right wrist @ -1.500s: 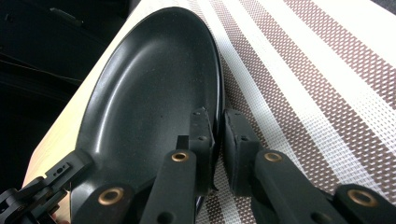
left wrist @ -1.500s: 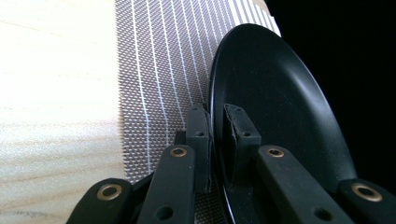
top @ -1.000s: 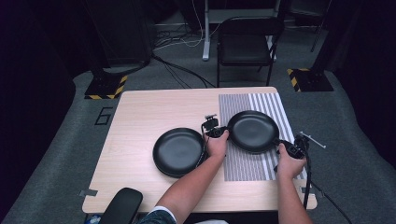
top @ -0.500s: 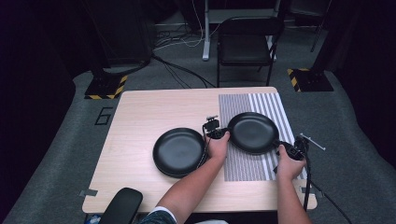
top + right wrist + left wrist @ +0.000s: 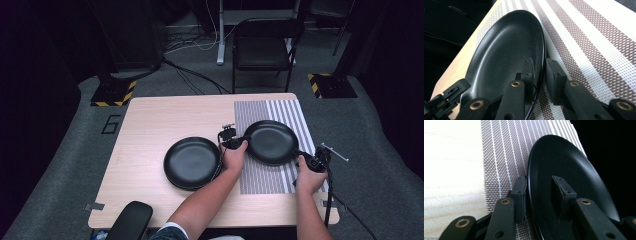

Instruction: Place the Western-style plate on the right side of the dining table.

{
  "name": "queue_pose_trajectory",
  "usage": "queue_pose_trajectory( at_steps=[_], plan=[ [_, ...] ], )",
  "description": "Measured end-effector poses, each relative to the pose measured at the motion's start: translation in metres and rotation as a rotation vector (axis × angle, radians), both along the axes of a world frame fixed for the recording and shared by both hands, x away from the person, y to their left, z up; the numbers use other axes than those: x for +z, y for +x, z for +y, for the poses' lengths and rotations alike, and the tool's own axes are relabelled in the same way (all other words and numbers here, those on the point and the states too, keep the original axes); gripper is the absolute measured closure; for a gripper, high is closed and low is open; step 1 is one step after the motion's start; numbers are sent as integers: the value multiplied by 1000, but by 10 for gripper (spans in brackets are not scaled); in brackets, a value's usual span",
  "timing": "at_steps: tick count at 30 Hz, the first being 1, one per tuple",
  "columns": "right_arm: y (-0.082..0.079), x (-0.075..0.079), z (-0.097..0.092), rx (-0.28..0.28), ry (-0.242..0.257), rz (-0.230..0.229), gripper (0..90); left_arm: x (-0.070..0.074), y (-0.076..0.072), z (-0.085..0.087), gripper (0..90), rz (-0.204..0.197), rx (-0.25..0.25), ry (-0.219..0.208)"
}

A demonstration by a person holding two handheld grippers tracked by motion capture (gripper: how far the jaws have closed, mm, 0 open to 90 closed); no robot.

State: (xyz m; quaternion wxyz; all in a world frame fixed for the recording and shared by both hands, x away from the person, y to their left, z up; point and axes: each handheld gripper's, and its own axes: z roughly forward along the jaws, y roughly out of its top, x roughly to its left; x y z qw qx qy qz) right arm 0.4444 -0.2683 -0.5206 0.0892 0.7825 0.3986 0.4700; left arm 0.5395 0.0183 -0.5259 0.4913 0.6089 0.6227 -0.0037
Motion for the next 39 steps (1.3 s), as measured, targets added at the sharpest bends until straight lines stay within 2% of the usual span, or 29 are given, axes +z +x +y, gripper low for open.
queue_pose_trajectory(
  at_steps=[6,8,12,19,23,27,31,36,39],
  plan=[
    [-1,-2,-2,9,8,-6,719,1,0,1,591,-17,-7,2],
    [-2,-2,-2,16,-9,-3,708,1,1,2,582,-13,-10,10],
    [-3,0,-3,16,-13,-18,694,2,2,4,574,-4,1,-3],
    [-10,6,-5,9,-44,-31,664,12,1,13,537,-24,-7,9],
    [-18,9,-4,1,-46,-53,648,17,-1,15,529,-35,3,-5],
    [-22,11,-5,5,-60,-49,646,20,-1,20,527,-40,-13,7],
    [-27,18,-10,18,-102,-55,641,25,0,29,522,-65,-17,12],
    [-30,24,-9,52,-120,-64,624,31,1,41,515,-76,-3,5],
    [-32,26,-7,75,-133,-86,610,33,1,49,511,-79,0,5]
  ],
)
